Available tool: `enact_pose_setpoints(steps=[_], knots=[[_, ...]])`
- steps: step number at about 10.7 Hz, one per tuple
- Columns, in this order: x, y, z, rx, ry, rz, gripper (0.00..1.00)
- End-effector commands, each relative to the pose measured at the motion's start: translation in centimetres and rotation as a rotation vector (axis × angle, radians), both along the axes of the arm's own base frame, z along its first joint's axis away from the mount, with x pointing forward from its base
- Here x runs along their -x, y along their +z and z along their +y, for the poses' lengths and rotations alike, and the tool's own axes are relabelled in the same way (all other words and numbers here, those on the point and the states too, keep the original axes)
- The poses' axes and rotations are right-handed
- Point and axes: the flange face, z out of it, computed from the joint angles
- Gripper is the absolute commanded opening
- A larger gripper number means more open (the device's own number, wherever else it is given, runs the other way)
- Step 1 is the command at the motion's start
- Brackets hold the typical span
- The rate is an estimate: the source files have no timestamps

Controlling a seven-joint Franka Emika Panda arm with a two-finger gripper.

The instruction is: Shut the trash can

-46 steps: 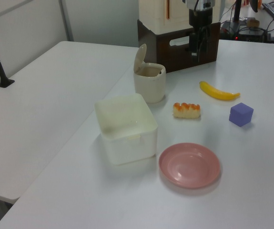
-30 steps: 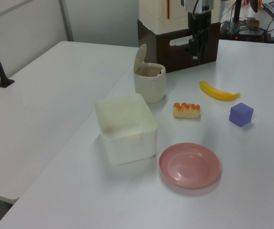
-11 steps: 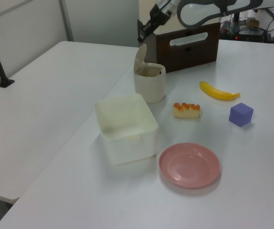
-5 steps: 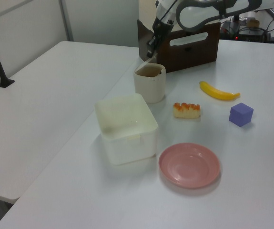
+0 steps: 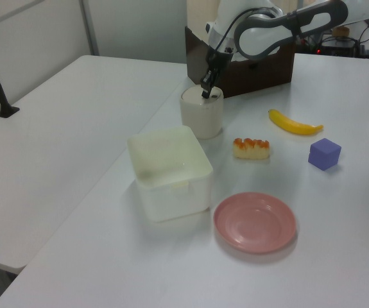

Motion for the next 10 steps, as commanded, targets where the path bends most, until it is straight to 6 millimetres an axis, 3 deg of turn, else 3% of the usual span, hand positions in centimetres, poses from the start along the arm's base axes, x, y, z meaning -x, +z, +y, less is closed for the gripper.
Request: enact_pose_setpoints(steps=[1,2,3,6,7,8,10], knots=[[0.5,-2.0,0.7,0.016,0.022,0.047,0.00],[0.5,-0.8,0.6,0.013,0.016,0.033,0.00],[1.0,1.9,0.4,0.008,0.011,0.001,0.00],[4.4,8.2,1.2,-0.007,0.005,0.074,0.01],[5.8,9.3,2.2,-0.013,0.018,0.133,0.07],[7.5,10.8,3.2,-0.015,0.034,0.189,0.20],[11.9,13.4,4.9,-0.013,0.063,0.295,0.65]])
